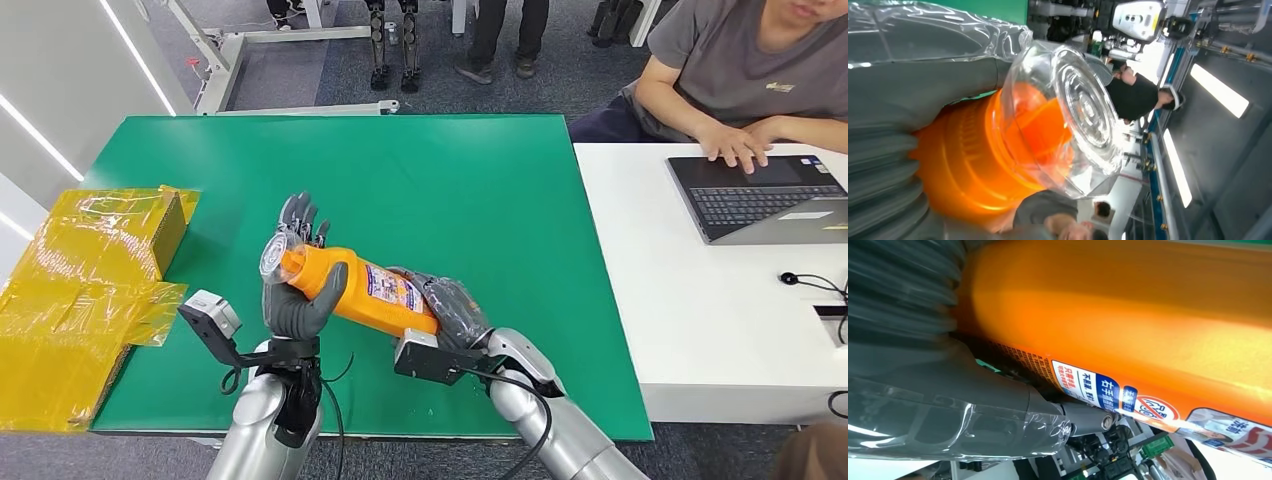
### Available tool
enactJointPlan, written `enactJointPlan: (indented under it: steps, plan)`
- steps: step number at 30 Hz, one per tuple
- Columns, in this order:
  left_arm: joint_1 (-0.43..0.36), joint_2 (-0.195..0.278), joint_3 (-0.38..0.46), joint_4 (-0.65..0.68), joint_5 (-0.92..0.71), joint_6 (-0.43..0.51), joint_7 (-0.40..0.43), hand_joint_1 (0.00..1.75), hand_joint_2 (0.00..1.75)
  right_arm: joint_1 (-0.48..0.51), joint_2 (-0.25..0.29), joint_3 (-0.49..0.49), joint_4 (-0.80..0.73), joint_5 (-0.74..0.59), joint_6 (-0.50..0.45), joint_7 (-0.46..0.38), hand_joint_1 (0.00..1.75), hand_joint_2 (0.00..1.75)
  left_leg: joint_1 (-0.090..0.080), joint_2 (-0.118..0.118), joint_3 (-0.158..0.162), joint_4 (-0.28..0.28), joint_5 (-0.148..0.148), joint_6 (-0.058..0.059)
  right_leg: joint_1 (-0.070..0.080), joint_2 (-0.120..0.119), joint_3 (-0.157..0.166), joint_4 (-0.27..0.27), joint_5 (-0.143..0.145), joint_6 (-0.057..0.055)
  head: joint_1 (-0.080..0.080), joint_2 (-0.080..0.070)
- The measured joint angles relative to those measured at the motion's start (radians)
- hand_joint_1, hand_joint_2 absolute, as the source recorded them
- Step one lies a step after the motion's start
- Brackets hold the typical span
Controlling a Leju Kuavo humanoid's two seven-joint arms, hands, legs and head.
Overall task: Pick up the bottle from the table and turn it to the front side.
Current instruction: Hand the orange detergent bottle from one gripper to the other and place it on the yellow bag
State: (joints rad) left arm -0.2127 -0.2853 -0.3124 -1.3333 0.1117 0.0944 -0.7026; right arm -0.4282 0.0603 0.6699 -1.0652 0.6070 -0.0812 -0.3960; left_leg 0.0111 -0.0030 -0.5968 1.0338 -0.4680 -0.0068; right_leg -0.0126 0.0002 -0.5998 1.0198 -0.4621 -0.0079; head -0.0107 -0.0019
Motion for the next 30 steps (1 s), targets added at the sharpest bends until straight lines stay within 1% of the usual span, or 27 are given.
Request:
enactJointPlan:
  steps: [2,11,12,14,15,16,18,26,28,30]
  plan:
    - [0.0,0.0,0.0,0.001,0.0,-0.008,0.0,1.75,1.75,0.0,0.0,0.0,0.0,0.0,0.001,-0.001,1.75,1.75,0.0,0.0,0.0,0.0,0.0,0.0,0.0,0.0,0.0,0.0,0.0,0.0,0.0,0.0]
    - [0.0,0.0,0.0,0.002,-0.001,-0.034,0.0,1.75,1.75,0.01,0.0,-0.008,0.0,0.012,0.004,-0.007,1.75,1.75,0.0,0.0,0.0,0.0,0.0,0.0,0.0,0.0,0.0,0.0,0.0,0.0,0.0,0.0]
    - [0.0,0.0,0.0,0.002,-0.001,-0.035,0.0,1.75,1.75,0.011,0.0,-0.009,0.0,0.014,0.005,-0.007,1.67,1.75,0.0,0.0,0.0,0.0,0.0,0.0,0.0,0.0,0.0,0.0,0.0,0.0,0.0,0.0]
    - [0.0,-0.001,0.0,0.002,-0.001,-0.035,0.0,1.75,1.75,0.013,0.0,-0.01,0.0,0.018,0.007,-0.008,1.04,1.75,0.0,0.0,0.0,0.0,0.0,0.0,0.0,0.0,0.0,0.0,0.0,0.0,0.0,0.0]
    - [0.0,-0.001,0.0,0.002,-0.002,-0.035,0.0,1.75,1.75,0.013,0.0,-0.01,0.0,0.019,0.006,-0.007,0.61,1.75,0.0,0.0,0.0,0.0,0.0,0.0,0.0,0.0,0.0,0.0,0.0,0.0,0.0,0.0]
    - [0.0,-0.001,0.0,0.002,-0.003,-0.035,0.0,1.75,1.75,0.014,0.0,-0.01,0.0,0.019,0.003,-0.006,0.24,1.75,0.0,0.0,0.0,0.0,0.0,0.0,0.0,0.0,0.0,0.0,0.0,0.0,0.0,0.0]
    - [0.0,-0.001,0.001,0.002,-0.009,-0.033,0.0,1.75,1.75,0.017,0.002,-0.012,-0.002,0.016,-0.01,-0.003,0.0,1.75,0.0,0.0,0.0,0.0,0.0,0.0,0.0,0.0,0.0,0.0,0.0,0.0,0.0,0.0]
    - [0.005,-0.001,0.023,0.002,-0.019,-0.014,0.0,1.75,1.75,0.04,0.015,-0.023,-0.036,-0.041,-0.071,-0.007,0.0,1.75,0.0,0.0,0.0,0.0,0.0,0.0,0.0,0.0,0.0,0.0,0.0,0.0,0.0,0.0]
    - [0.006,-0.001,0.027,0.002,-0.017,-0.005,0.0,1.75,1.75,0.053,0.02,-0.037,-0.054,-0.084,-0.11,-0.026,0.0,1.75,0.0,0.0,0.0,0.0,0.0,0.0,0.0,0.0,0.0,0.0,0.0,0.0,0.0,0.0]
    - [0.008,-0.001,0.034,0.001,-0.013,0.006,0.0,1.75,1.75,0.071,0.026,-0.057,-0.082,-0.156,-0.159,-0.06,0.0,1.75,0.0,0.0,0.0,0.0,0.0,0.0,0.0,0.0,0.0,0.0,0.0,0.0,0.0,0.0]
